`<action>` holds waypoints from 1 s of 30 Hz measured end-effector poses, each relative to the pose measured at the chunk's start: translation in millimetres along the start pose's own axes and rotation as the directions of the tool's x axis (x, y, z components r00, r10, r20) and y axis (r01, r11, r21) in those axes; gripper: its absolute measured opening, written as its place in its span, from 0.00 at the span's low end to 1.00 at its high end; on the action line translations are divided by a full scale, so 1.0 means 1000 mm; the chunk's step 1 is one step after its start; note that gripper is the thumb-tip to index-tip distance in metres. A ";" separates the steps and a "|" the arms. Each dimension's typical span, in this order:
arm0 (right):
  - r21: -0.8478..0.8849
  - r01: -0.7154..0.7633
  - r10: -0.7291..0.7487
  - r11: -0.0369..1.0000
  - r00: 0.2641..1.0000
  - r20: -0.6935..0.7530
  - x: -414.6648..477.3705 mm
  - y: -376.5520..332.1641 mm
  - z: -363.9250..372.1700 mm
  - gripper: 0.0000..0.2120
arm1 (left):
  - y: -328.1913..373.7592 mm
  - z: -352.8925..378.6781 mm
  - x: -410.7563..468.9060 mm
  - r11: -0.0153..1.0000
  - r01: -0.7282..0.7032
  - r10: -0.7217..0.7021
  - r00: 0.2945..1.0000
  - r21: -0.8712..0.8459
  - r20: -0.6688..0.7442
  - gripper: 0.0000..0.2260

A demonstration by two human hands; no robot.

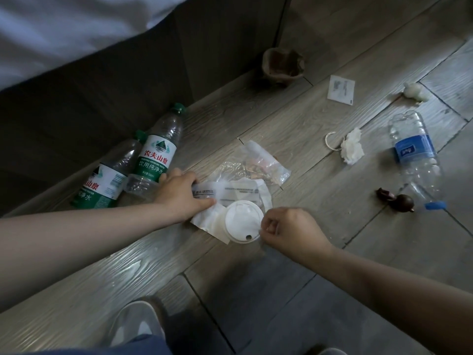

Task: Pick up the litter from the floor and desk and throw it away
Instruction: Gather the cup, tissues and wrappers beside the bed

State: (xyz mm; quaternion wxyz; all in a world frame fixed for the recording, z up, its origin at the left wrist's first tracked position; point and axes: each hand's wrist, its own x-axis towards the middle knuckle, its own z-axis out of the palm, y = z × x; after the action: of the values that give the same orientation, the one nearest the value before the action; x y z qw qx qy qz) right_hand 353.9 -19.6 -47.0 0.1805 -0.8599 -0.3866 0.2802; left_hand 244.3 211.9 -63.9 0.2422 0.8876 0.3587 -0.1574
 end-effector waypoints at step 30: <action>0.314 -0.141 0.179 0.939 0.979 -0.096 0.030 0.014 -0.011 0.16 | 0.036 0.028 -0.020 0.984 0.087 -0.078 0.995 -0.157 0.064 0.43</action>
State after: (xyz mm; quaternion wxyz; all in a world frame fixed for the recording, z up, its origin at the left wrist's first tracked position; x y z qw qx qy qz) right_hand 384.7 -6.9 -56.4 0.3113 -0.8659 -0.2553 0.2969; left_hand 253.2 163.3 -67.0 0.3158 0.8449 0.3996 -0.1634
